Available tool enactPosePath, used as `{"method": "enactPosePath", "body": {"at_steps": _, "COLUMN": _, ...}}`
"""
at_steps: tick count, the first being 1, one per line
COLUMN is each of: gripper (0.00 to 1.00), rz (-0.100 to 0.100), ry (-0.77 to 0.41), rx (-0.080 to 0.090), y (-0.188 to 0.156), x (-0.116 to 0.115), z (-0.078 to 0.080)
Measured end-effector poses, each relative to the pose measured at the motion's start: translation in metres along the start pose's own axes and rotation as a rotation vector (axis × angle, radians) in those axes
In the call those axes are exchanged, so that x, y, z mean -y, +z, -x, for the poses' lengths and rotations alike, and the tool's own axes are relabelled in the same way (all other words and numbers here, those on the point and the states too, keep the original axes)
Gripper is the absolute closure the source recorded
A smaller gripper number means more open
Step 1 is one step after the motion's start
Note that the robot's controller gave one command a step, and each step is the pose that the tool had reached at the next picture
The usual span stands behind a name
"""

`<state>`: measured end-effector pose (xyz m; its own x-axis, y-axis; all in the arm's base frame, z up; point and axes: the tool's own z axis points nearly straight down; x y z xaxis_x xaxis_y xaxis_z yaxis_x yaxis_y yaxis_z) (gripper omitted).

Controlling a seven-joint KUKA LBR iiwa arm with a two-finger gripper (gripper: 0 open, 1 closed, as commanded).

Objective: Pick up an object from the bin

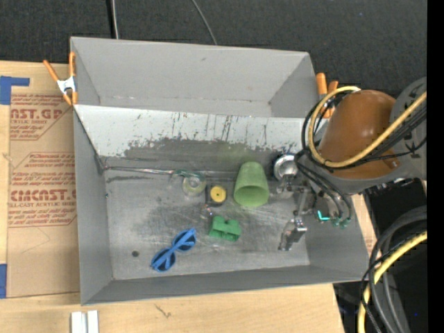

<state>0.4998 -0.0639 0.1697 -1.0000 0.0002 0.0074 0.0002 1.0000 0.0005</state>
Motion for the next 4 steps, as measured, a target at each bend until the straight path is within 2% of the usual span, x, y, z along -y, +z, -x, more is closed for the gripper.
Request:
{"method": "enactPosePath", "body": {"at_steps": 1, "gripper": 0.00, "rz": -0.003, "ry": -0.050, "rx": 0.019, "y": 0.099, "x": -0.052, "z": -0.004}}
{"method": "enactPosePath", "body": {"at_steps": 2, "gripper": 0.00, "rz": 0.002, "ry": 0.123, "rx": 0.008, "y": 0.070, "x": -0.082, "z": -0.013}}
{"method": "enactPosePath", "body": {"at_steps": 3, "gripper": 0.00, "rz": 0.001, "ry": 0.235, "rx": 0.006, "y": 0.071, "x": -0.085, "z": -0.020}}
{"method": "enactPosePath", "body": {"at_steps": 4, "gripper": 0.00, "rz": 0.001, "ry": 0.275, "rx": 0.015, "y": 0.097, "x": -0.086, "z": -0.017}}
